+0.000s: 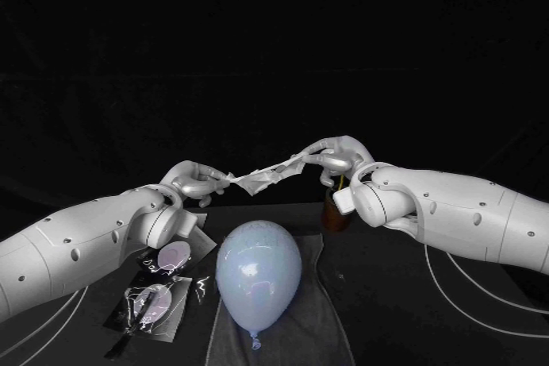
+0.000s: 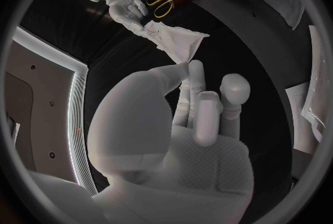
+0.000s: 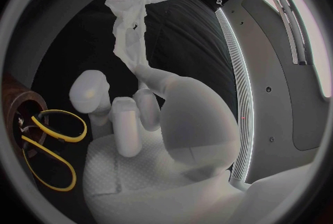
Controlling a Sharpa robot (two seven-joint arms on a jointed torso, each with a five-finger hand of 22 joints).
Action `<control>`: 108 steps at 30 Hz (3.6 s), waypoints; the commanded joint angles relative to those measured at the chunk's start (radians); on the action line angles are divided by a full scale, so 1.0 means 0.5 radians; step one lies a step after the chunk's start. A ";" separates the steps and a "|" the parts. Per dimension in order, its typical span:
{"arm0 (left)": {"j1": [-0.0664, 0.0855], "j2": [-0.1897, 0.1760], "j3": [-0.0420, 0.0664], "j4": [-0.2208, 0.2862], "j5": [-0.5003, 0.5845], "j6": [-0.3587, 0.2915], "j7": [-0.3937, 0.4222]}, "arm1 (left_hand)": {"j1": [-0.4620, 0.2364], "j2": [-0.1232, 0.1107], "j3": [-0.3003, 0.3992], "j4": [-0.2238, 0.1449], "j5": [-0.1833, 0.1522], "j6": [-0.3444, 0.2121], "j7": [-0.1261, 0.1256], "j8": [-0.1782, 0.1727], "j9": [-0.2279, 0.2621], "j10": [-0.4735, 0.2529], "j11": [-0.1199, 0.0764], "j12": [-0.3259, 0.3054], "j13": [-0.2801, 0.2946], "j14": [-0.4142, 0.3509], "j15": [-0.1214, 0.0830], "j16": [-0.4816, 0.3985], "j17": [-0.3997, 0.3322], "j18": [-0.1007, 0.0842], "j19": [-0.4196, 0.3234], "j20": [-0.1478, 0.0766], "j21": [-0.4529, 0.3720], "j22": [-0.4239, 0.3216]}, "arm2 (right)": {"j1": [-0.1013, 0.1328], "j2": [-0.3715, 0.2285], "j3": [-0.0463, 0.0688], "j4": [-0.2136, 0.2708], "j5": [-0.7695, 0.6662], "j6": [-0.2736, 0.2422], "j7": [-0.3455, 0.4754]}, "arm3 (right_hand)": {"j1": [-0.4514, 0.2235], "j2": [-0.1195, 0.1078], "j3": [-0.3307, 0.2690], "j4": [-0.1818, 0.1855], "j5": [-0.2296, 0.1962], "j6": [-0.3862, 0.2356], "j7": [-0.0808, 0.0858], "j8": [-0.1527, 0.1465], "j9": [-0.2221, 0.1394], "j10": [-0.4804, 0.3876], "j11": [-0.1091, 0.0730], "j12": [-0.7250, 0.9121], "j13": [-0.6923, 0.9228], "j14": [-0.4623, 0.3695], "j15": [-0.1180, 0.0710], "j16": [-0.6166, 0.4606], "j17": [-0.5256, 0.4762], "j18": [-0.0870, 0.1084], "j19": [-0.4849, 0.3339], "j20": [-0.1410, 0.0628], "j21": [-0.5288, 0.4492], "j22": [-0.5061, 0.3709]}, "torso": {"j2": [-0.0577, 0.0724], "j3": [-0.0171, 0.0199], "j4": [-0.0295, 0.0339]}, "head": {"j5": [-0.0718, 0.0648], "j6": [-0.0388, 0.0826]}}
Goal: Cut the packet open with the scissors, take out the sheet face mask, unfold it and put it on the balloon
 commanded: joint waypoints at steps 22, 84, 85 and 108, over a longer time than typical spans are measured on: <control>0.002 0.018 0.000 -0.033 -0.244 0.373 -0.147 | 0.068 0.046 -1.152 0.332 -0.010 -0.605 0.187 -0.351 0.043 -0.696 0.222 -0.261 -0.184 -0.950 0.216 -0.437 -1.293 0.075 -0.539 0.203 -0.776 -0.659 | 0.060 0.100 0.005 -0.044 -0.448 0.209 -0.079 | -0.019 0.001 0.015 -0.004 0.004 0.013 0.005 0.008 -0.002 0.005 0.002 0.009 -0.001 0.126 -0.017 0.006 0.265 0.037 0.010 -0.003 0.003 0.237 | -0.001 -0.0002 0.000 | -0.015 0.010; -0.003 0.078 0.003 -0.032 -0.250 0.565 0.393 | 0.452 0.187 -1.362 0.404 -0.013 -0.381 0.176 -0.286 -0.230 -0.775 0.309 -0.650 -0.614 -1.185 0.294 -0.377 -1.673 0.061 -0.598 0.266 -1.073 -0.791 | 0.097 0.142 0.004 0.080 -0.932 0.337 -0.163 | -0.023 -0.005 0.022 -0.015 0.004 0.015 0.005 0.012 0.000 0.007 0.001 0.010 0.003 0.134 -0.018 0.013 0.288 0.031 0.023 -0.004 0.040 0.245 | 0.000 -0.0035 -0.001 | 0.006 0.016; -0.003 0.078 0.003 -0.032 -0.250 0.562 0.388 | 0.443 0.179 -1.368 0.410 -0.013 -0.387 0.183 -0.288 -0.232 -0.780 0.311 -0.652 -0.614 -1.189 0.298 -0.370 -1.674 0.061 -0.600 0.269 -1.073 -0.789 | 0.097 0.143 0.004 0.079 -0.930 0.334 -0.163 | -0.023 -0.005 0.022 -0.015 0.004 0.015 0.005 0.012 0.000 0.007 0.001 0.010 0.003 0.134 -0.018 0.013 0.288 0.031 0.023 -0.004 0.040 0.245 | 0.000 -0.0035 -0.001 | 0.005 0.016; -0.006 0.126 -0.002 -0.052 -0.404 0.459 0.280 | 0.443 0.164 -1.421 0.449 -0.014 -0.389 0.167 -0.252 -0.244 -0.769 0.313 -0.618 -0.599 -1.190 0.301 -0.279 -1.697 0.072 -0.592 0.283 -1.050 -0.761 | 0.097 0.147 0.004 0.082 -0.894 0.289 -0.146 | -0.024 -0.005 0.024 -0.017 0.004 0.016 0.005 0.013 0.000 0.009 0.001 0.011 0.006 0.134 -0.018 0.013 0.287 0.031 0.023 -0.004 0.040 0.245 | 0.000 -0.0020 -0.003 | 0.005 0.010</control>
